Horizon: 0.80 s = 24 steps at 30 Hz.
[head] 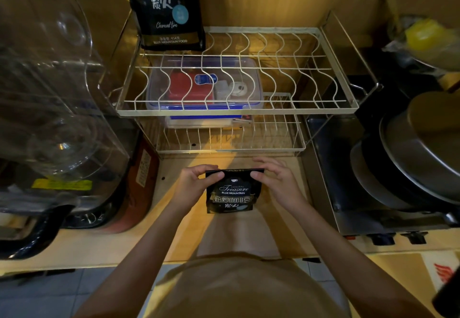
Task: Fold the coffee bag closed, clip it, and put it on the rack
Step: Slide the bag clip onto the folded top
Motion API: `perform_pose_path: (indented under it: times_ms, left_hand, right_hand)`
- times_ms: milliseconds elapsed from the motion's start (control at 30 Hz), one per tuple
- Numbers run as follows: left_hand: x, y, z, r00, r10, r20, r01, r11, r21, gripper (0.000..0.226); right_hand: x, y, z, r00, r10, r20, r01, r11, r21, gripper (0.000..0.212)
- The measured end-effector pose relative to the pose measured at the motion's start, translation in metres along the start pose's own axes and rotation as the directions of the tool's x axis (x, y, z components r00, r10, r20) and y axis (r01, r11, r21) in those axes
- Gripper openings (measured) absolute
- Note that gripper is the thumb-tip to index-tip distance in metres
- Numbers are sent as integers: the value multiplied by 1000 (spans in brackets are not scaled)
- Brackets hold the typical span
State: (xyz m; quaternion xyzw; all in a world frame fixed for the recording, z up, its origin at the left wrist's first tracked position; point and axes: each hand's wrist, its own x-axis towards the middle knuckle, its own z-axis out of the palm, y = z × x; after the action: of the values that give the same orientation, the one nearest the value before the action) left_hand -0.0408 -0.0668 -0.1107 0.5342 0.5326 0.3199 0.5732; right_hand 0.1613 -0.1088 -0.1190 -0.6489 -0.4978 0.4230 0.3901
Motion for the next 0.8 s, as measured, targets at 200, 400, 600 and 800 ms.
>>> perform_pose_path:
  times_ms: [200,400,600,800]
  left_hand:
    - [-4,-2,-6,997,-14,72,22,994,-106,18]
    - [-28,-59,-37,913,-102,-395,183,968,174,15]
    - [-42,-113,-51,972,32,-234,143,708,691,19]
    - [-44,-113,-44,926,-40,-374,311,642,701,25]
  right_hand:
    - [1,1,6,993,120,-19,-114,976,184,14]
    - [0,4,11,990,138,20,-139,968,210,10]
    - [0,0,12,992,127,21,-128,955,267,14]
    - [0,1,12,992,125,22,-127,962,242,12]
